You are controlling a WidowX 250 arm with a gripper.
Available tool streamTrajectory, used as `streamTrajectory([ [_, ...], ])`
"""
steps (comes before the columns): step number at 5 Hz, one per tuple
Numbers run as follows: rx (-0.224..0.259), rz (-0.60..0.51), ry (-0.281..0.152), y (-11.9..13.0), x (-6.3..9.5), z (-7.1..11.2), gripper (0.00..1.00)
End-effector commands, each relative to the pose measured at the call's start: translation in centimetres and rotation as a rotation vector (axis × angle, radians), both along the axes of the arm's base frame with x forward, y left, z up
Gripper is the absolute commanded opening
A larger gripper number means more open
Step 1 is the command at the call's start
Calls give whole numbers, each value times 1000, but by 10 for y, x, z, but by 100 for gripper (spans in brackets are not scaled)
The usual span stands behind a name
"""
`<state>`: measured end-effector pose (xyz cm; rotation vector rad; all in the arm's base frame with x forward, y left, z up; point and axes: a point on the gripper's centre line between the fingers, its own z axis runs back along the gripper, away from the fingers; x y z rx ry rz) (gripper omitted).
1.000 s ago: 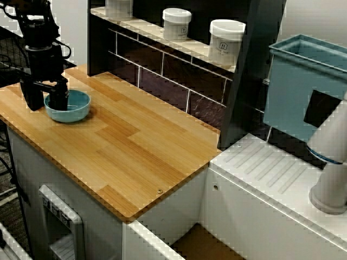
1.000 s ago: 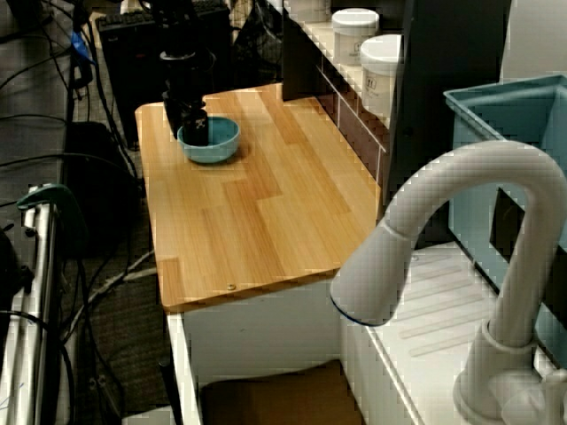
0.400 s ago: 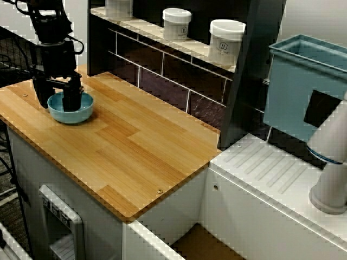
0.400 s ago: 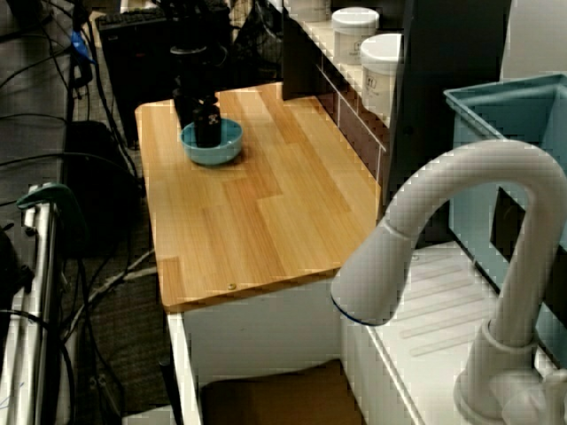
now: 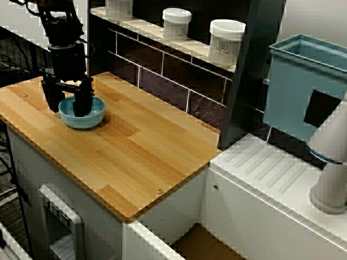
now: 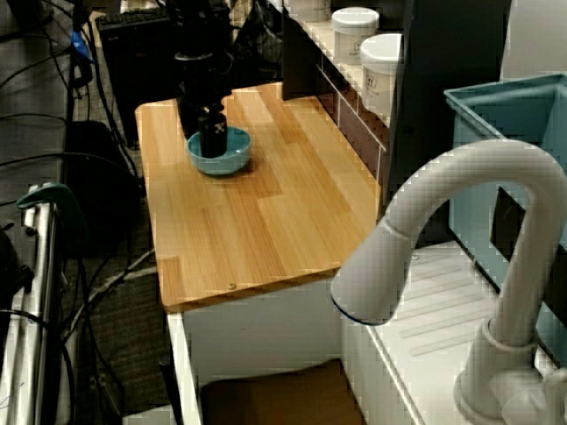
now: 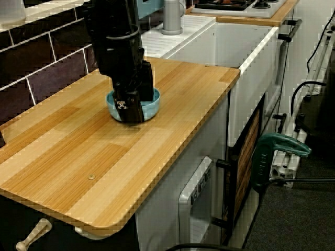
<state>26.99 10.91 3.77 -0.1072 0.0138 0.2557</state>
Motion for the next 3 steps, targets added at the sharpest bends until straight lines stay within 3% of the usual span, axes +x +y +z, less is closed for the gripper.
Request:
streamTrajectory([
  [1, 3, 9, -40, -16, -7, 17, 100],
  [3, 0, 7, -29, -43, 0, 17, 100],
])
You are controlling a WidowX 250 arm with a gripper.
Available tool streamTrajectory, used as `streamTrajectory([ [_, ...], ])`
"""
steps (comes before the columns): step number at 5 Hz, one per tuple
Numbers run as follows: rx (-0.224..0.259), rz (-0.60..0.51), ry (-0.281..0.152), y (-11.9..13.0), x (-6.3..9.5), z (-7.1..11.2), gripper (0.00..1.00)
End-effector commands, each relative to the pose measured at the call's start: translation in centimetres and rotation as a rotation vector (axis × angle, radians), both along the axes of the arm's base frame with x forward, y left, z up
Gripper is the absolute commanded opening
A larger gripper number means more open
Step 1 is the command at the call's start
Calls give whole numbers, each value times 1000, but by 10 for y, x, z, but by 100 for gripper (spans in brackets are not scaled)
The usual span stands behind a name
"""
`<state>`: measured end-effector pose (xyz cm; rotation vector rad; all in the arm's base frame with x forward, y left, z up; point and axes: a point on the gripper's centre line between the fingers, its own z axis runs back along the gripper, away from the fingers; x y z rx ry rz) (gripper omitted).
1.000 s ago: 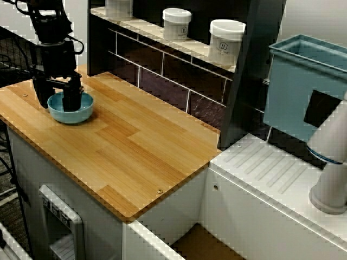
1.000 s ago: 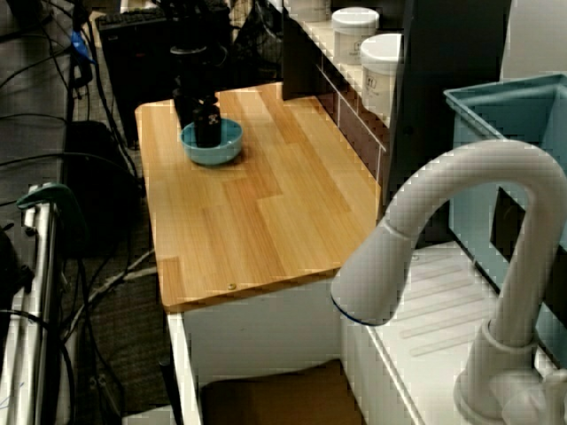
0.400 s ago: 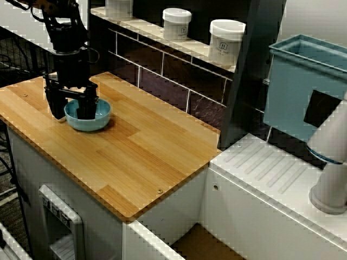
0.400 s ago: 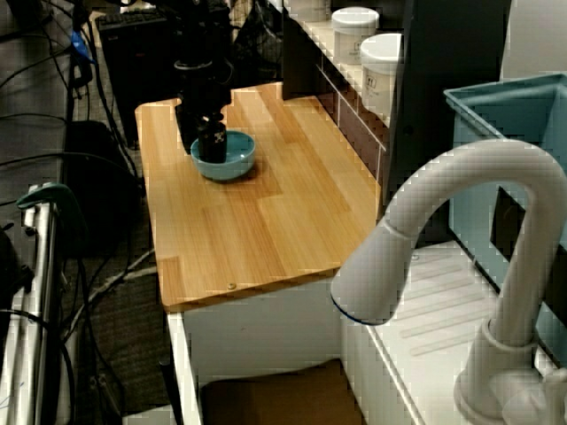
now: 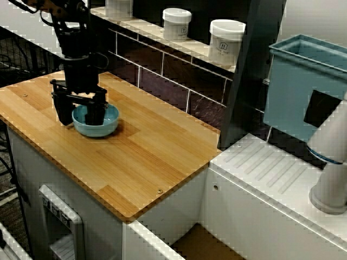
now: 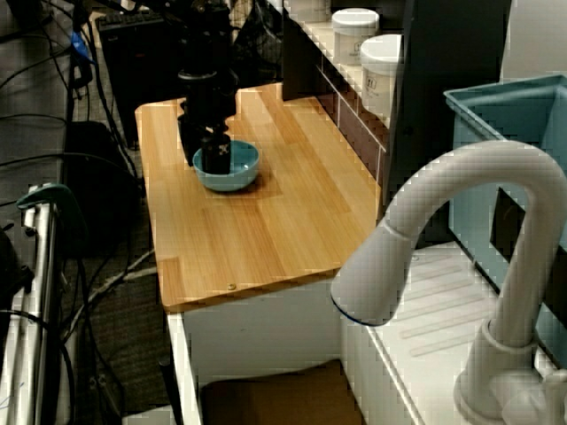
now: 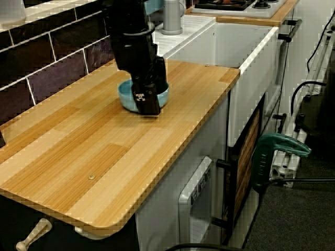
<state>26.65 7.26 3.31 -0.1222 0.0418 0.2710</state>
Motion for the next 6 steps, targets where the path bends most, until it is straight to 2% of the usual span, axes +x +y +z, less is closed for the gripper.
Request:
streamTrajectory([
  [1, 13, -12, -43, -20, 5, 18, 100],
  [3, 8, -57, -21, -58, 3, 16, 100],
  [4, 22, -90, -12, -76, 0, 15, 100],
  [6, -9, -88, -26, -68, 0, 35, 100],
])
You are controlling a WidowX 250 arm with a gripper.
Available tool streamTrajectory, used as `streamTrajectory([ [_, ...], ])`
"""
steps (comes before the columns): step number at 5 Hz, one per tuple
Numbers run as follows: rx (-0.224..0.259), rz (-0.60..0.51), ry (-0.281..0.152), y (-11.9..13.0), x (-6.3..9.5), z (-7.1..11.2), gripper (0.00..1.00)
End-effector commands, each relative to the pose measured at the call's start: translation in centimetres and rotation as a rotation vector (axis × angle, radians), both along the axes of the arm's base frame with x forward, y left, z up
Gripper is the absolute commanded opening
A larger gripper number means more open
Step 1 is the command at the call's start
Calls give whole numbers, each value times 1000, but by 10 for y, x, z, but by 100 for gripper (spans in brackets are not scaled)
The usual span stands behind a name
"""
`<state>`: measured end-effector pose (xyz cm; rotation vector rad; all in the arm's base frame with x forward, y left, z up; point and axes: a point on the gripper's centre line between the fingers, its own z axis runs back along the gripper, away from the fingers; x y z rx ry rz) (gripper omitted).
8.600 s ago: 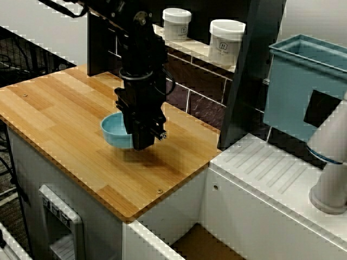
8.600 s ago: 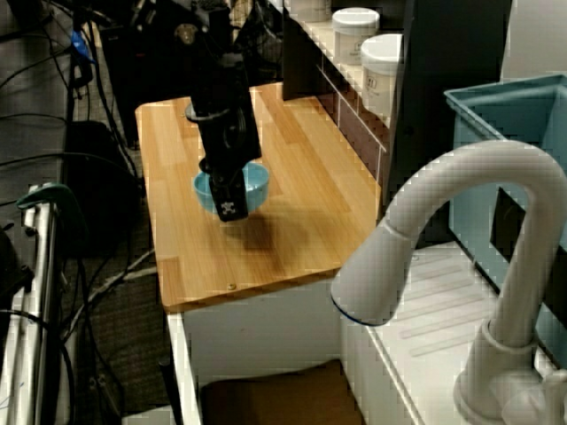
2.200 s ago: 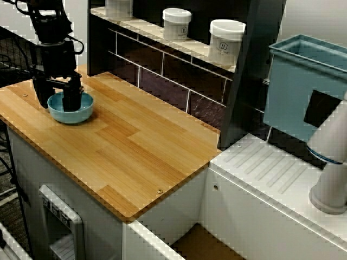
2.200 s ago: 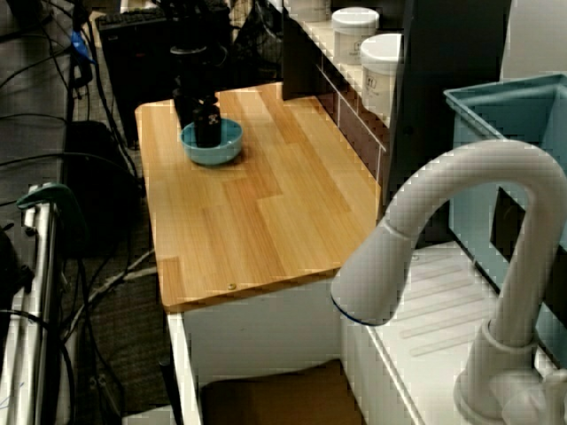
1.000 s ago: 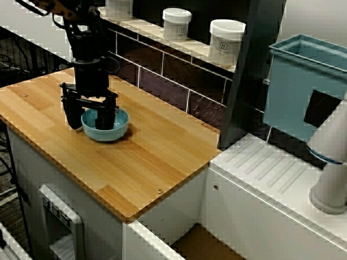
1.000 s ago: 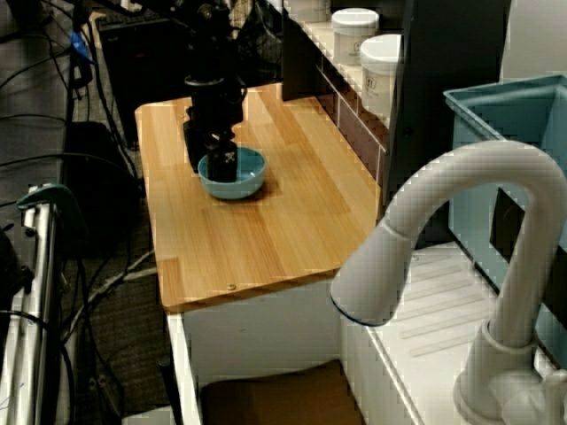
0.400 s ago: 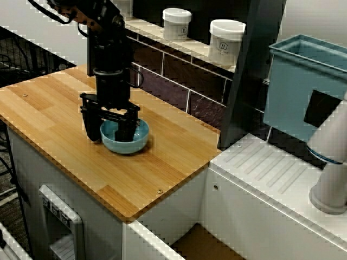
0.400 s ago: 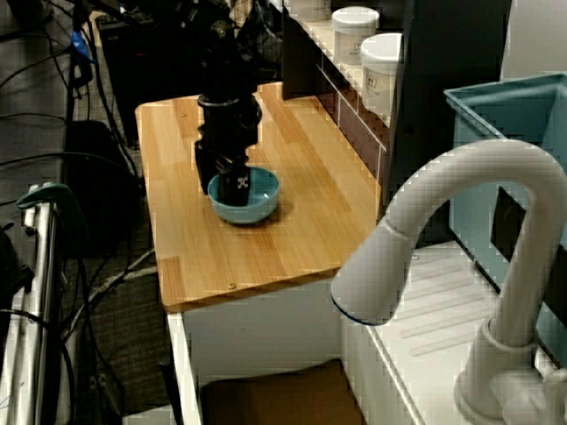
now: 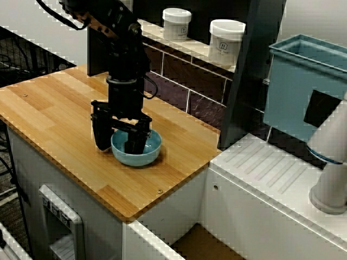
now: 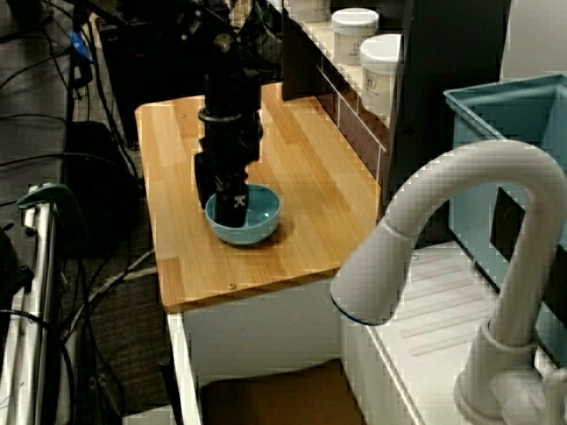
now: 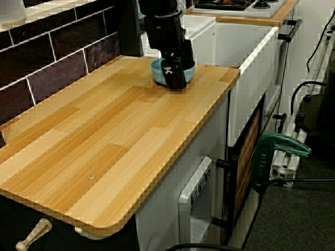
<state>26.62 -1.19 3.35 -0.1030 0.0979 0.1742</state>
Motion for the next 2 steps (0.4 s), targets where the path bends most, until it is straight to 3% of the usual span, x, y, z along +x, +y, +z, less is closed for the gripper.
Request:
streamTrajectory([
  [1, -51, 10, -91, 24, -2, 54, 100],
  [2, -68, -2, -107, 23, -5, 65, 100],
])
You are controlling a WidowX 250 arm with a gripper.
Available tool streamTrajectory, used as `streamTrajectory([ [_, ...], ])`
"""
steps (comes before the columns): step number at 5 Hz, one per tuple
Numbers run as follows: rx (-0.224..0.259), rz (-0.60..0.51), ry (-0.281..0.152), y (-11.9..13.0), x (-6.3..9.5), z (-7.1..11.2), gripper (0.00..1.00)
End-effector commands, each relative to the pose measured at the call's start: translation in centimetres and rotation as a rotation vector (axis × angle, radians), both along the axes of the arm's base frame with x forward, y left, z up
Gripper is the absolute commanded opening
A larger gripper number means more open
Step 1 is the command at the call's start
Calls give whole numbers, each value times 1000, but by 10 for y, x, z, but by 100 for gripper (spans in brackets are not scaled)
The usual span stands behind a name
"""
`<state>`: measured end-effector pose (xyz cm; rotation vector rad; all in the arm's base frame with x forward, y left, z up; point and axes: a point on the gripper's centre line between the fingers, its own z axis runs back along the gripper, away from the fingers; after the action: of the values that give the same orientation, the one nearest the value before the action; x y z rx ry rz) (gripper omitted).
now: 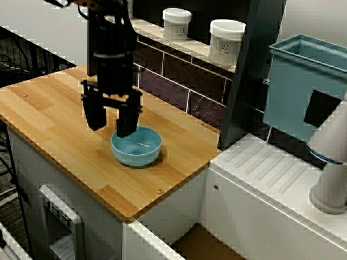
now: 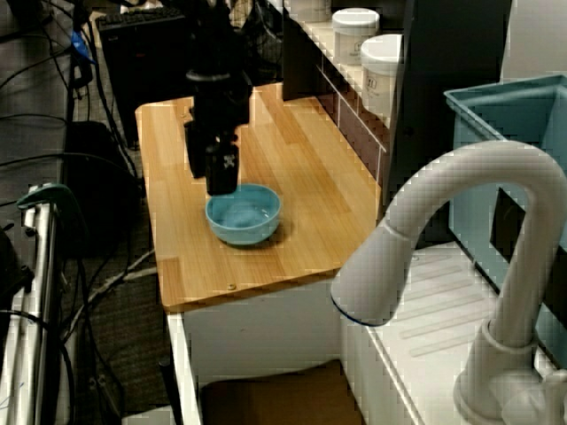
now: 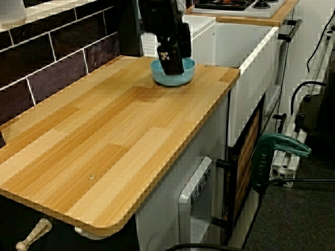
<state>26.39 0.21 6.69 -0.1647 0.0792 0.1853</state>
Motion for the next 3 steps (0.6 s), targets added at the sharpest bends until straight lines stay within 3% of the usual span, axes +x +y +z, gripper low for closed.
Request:
streamTrajectory([
  [1, 25, -28, -115, 0, -4, 30, 100],
  [2, 79, -39, -151, -12, 0, 22, 100],
  [3, 87, -45, -161, -19, 6, 21, 100],
])
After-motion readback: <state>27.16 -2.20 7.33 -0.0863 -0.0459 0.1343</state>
